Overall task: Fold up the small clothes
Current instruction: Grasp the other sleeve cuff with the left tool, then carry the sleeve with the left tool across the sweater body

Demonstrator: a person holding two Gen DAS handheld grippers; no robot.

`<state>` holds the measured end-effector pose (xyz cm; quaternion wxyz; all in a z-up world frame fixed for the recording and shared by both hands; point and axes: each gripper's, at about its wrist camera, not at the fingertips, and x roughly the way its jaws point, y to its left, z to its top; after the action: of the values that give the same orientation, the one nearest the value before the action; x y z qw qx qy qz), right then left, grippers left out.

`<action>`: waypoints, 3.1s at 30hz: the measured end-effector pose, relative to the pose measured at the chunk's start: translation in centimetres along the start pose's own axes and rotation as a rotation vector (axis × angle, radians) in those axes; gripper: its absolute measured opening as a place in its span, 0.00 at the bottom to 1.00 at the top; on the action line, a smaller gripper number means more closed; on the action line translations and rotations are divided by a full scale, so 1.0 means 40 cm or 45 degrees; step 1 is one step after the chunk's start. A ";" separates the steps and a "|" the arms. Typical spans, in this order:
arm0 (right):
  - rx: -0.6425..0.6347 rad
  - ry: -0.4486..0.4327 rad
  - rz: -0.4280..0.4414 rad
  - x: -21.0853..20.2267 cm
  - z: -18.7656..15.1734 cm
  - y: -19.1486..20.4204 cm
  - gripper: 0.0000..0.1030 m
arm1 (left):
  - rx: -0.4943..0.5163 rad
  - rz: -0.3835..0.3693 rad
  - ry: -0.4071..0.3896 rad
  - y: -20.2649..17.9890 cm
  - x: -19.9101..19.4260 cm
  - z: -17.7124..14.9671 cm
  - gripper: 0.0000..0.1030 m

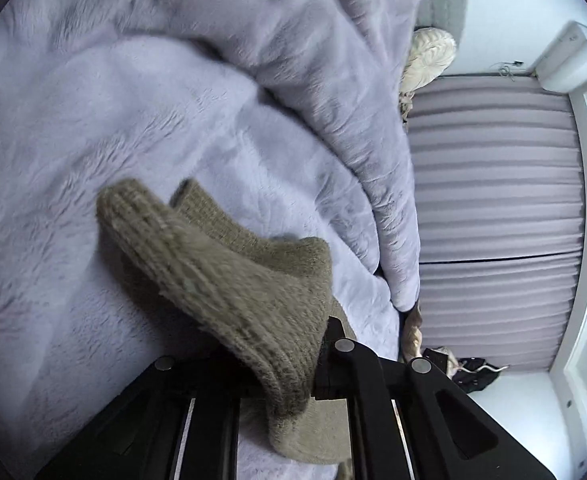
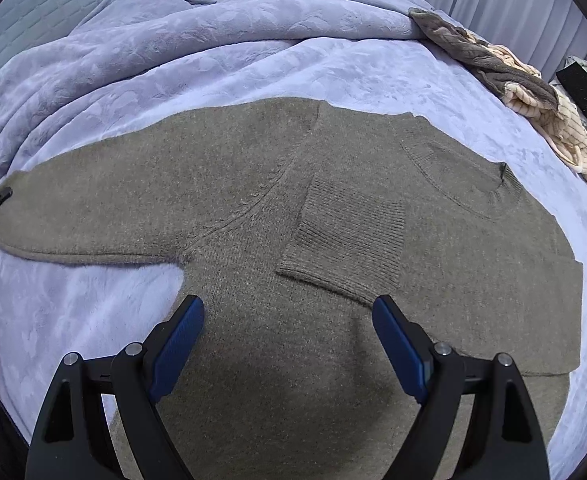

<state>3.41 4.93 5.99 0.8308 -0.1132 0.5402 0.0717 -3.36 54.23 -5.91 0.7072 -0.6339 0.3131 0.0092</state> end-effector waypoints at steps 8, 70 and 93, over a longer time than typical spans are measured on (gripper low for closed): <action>-0.008 -0.004 0.019 -0.008 -0.008 0.017 0.86 | -0.159 -0.148 -0.031 0.064 -0.034 0.001 0.13; 0.387 -0.099 -0.075 -0.086 -0.139 -0.576 0.86 | 1.495 0.670 0.410 -0.780 0.615 -1.122 0.06; 0.534 -0.151 -0.067 -0.104 -0.236 -0.769 0.85 | 1.759 0.646 0.535 -0.795 0.677 -1.461 0.06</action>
<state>0.84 -27.23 9.50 0.8680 0.0524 0.4905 -0.0573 6.23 -15.13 10.09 0.8448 0.0551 0.5115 -0.1472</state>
